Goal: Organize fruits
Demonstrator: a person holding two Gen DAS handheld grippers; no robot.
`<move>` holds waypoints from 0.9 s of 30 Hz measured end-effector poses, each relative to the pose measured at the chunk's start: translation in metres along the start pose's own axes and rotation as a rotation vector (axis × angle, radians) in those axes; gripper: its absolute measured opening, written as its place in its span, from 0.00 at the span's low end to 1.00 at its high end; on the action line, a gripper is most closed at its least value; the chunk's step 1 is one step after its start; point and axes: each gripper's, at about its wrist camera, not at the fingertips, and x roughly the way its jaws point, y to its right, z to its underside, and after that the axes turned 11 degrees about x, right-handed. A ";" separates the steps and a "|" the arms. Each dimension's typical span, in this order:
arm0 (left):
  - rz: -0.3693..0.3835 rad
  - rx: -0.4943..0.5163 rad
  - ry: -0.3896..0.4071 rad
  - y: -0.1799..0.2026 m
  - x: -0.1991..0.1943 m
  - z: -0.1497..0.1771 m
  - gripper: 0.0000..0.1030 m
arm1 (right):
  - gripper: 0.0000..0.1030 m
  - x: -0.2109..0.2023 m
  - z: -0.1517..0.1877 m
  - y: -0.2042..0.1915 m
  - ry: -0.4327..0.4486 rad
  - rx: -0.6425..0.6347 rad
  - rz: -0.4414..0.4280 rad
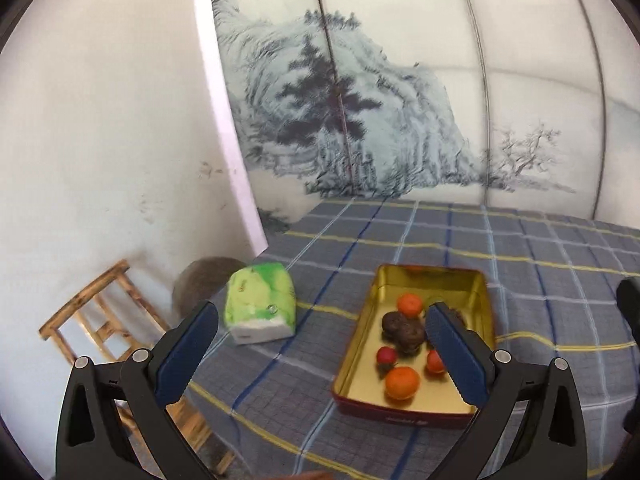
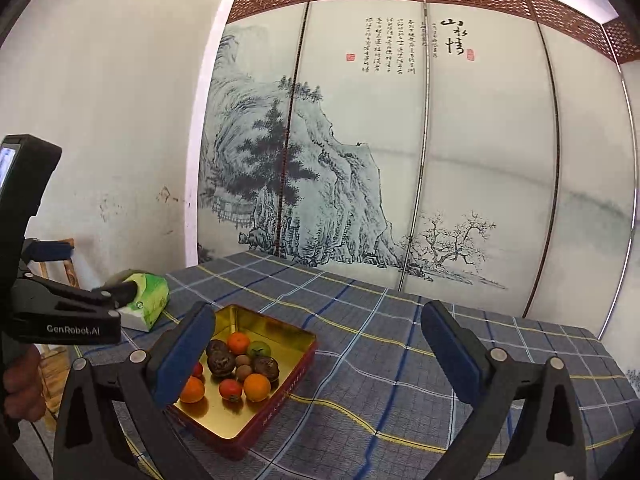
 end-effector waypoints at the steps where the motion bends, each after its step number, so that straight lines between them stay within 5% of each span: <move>1: 0.036 -0.018 -0.001 -0.003 0.000 0.001 1.00 | 0.99 0.000 0.000 0.001 -0.001 0.003 0.002; 7: 0.139 -0.107 -0.027 -0.014 0.005 0.003 1.00 | 0.99 0.002 0.004 0.007 -0.035 0.017 0.006; 27: 0.090 -0.083 -0.032 -0.009 0.010 0.014 1.00 | 0.99 0.004 0.015 -0.007 -0.060 -0.026 0.004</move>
